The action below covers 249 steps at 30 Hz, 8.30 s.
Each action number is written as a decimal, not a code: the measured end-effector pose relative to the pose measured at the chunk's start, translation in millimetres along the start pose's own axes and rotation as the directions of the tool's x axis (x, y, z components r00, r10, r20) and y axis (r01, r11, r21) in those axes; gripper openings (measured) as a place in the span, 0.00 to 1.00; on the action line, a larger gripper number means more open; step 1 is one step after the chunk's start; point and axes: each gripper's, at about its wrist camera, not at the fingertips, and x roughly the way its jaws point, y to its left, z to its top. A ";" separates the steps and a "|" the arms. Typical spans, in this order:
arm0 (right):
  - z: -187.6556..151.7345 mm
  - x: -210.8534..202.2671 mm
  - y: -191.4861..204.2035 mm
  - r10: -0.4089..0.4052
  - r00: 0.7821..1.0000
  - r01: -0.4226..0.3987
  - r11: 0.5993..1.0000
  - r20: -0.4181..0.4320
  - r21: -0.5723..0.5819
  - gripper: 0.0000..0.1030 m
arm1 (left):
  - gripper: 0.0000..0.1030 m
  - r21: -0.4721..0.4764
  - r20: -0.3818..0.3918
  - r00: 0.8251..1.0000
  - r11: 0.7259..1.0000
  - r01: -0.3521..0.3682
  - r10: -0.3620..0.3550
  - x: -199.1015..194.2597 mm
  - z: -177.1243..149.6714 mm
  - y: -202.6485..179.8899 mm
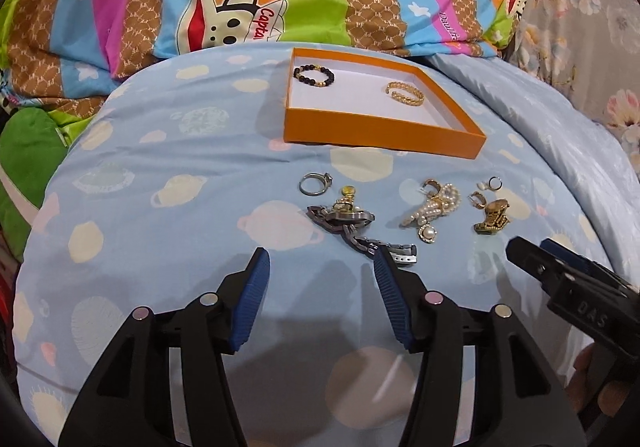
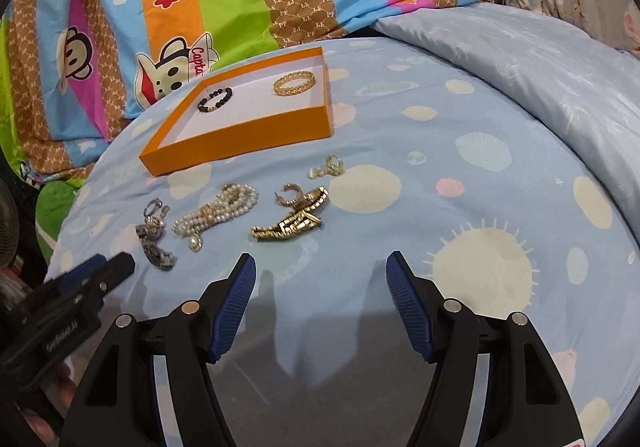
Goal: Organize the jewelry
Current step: 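Grasp the gold watch with the right tool while the left grasps the silver watch, then carry both watches into the orange box and open both tools, then lift both open tools away from the orange box, then grasp the pearl necklace with the right tool, then grasp the small gold earring with the left tool while the right holds the pearl necklace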
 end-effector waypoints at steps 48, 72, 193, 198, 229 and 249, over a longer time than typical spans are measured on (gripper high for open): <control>-5.8 4.5 -1.9 0.023 1.000 -0.022 0.999 -0.015 0.028 0.18 | 0.56 -0.055 -0.060 0.998 0.998 -0.003 -0.001 32.8 22.6 -11.9; -6.6 -0.3 -1.8 0.030 0.999 -0.030 0.999 0.017 0.031 0.18 | 0.04 -0.008 -0.026 0.998 0.998 0.061 -0.061 13.3 11.4 11.4; 10.2 27.0 61.8 0.115 0.993 -0.115 0.992 0.001 0.044 0.49 | 0.31 -0.087 0.042 0.997 0.994 0.063 -0.060 5.8 20.1 39.1; 17.5 39.5 70.4 0.073 0.997 -0.072 0.995 -0.012 0.068 0.50 | 0.31 -0.094 0.040 0.997 0.993 0.070 -0.066 6.5 20.2 39.4; 17.4 39.6 65.6 0.027 0.999 -0.027 1.000 -0.030 -0.005 0.15 | 0.31 -0.080 0.031 0.995 0.992 0.095 -0.093 8.9 19.8 37.1; -11.4 -2.0 13.9 0.081 0.996 -0.082 0.996 0.032 0.034 0.11 | 0.28 -0.011 -0.058 0.995 0.997 0.079 -0.080 44.3 36.8 -8.2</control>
